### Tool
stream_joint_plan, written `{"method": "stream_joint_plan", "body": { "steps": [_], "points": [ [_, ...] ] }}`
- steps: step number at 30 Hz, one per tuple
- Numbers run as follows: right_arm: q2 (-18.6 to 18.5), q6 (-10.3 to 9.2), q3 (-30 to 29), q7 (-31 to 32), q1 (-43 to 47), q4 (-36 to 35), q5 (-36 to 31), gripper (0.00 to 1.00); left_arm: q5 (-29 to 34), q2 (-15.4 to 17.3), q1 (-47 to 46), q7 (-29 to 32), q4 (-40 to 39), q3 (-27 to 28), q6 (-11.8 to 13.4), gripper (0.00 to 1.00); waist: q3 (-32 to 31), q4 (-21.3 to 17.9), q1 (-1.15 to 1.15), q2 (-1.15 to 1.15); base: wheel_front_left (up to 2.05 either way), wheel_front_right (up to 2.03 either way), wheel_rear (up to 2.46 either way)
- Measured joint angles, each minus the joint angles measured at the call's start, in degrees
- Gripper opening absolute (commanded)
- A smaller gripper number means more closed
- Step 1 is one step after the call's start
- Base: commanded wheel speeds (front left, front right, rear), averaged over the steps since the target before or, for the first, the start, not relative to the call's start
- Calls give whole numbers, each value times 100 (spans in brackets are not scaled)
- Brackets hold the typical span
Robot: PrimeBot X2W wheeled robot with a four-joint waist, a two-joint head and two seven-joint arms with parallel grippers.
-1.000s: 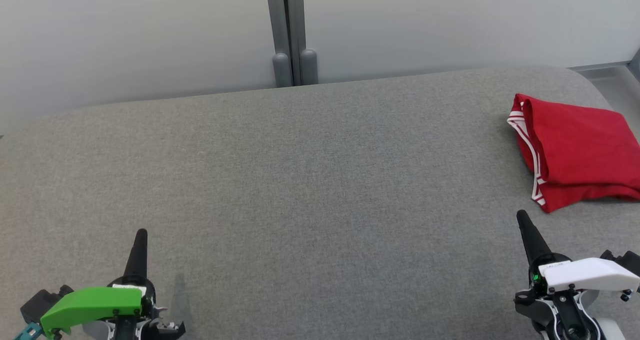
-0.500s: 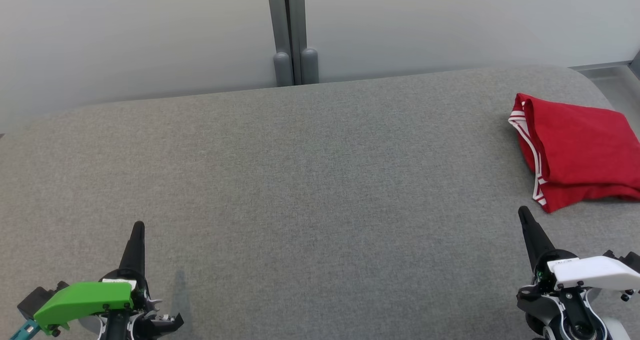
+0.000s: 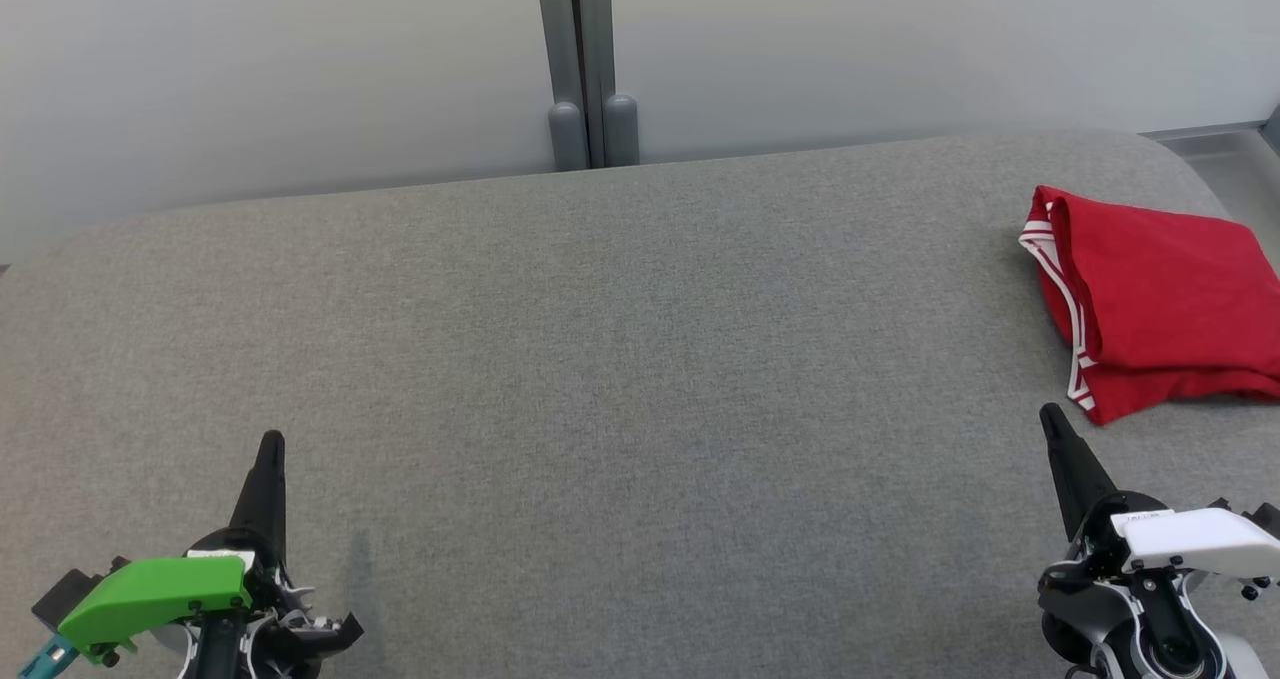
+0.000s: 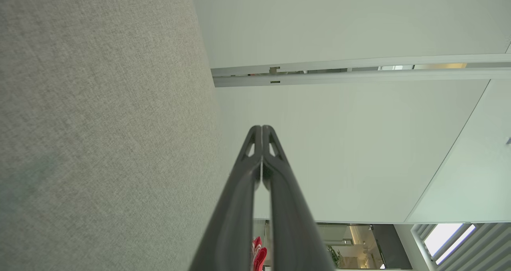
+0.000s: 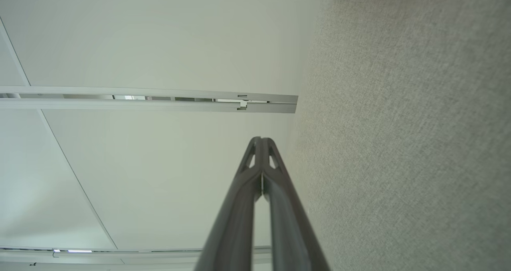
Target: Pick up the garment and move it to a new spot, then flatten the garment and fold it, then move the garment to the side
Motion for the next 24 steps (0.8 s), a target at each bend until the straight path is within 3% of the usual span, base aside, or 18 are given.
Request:
{"method": "stream_joint_plan", "body": {
  "steps": [24],
  "points": [
    [-2, 0, -21, 55, -6, -19, 192, 0, -175, 0, -52, 49, -12, 33, -1, 0, 4, 5, 0, 0, 0, 0, 0]
  ]
}}
